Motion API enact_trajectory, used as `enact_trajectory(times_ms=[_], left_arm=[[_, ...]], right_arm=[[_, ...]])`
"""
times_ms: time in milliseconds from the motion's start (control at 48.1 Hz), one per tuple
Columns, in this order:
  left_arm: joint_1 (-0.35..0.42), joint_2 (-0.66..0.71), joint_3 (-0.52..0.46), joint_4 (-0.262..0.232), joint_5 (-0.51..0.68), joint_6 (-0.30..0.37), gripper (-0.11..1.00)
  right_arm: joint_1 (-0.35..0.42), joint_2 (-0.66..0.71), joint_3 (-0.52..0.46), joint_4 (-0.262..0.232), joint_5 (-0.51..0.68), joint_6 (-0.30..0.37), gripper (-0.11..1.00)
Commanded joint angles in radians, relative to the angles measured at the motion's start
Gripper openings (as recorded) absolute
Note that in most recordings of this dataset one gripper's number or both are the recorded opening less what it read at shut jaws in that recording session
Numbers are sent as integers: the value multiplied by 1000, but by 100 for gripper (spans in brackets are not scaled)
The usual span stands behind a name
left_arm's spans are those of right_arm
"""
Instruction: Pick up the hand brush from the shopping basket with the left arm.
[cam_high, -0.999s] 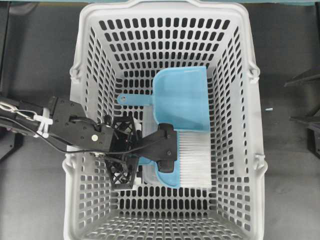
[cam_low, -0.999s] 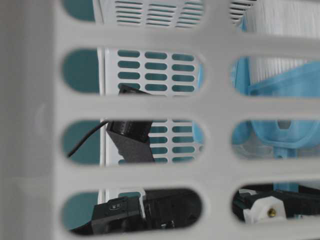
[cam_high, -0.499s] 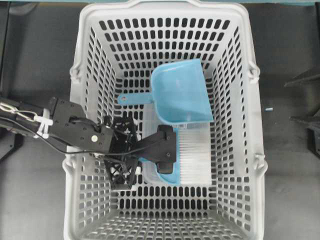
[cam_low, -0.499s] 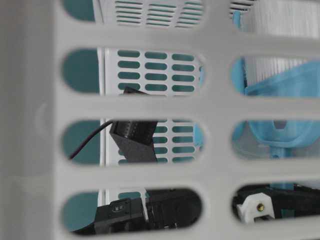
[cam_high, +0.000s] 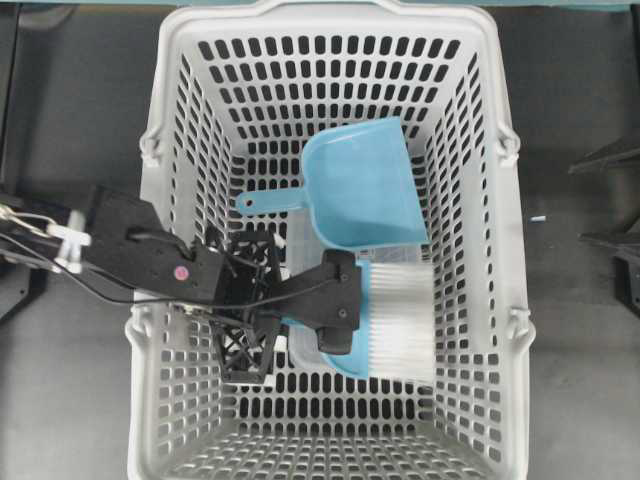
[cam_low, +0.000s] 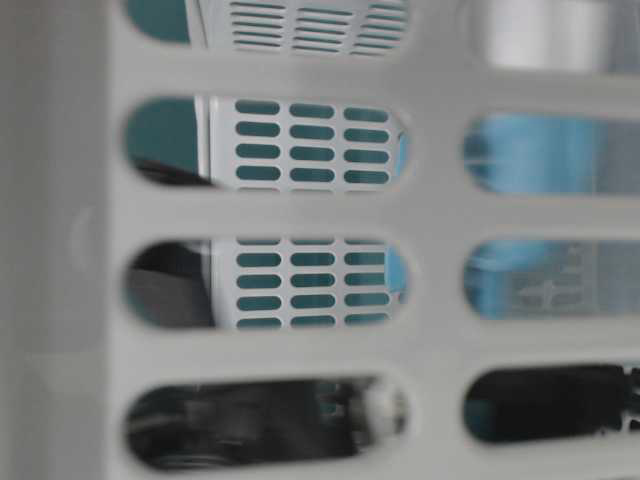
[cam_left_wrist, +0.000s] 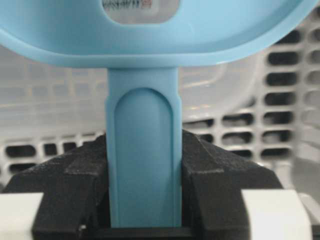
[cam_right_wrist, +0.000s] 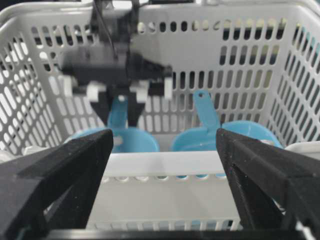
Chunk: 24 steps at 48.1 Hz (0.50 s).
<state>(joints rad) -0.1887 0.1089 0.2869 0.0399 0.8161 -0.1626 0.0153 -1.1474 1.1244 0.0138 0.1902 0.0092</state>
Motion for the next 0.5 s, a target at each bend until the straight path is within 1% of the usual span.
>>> enact_trajectory(times_ms=[0, 166, 374, 478], left_arm=[[-3, -66, -81, 5, 84, 3, 23], [-2, -126, -193, 5, 230, 2, 23], [3, -196, -336, 5, 336, 2, 23], [3, -204, -410, 5, 413, -2, 23]], right_arm=[[2, 6, -9, 3, -9, 2, 79], [2, 6, -9, 3, -9, 2, 79], [2, 2, -8, 3, -9, 2, 79], [2, 0, -8, 3, -9, 2, 79]])
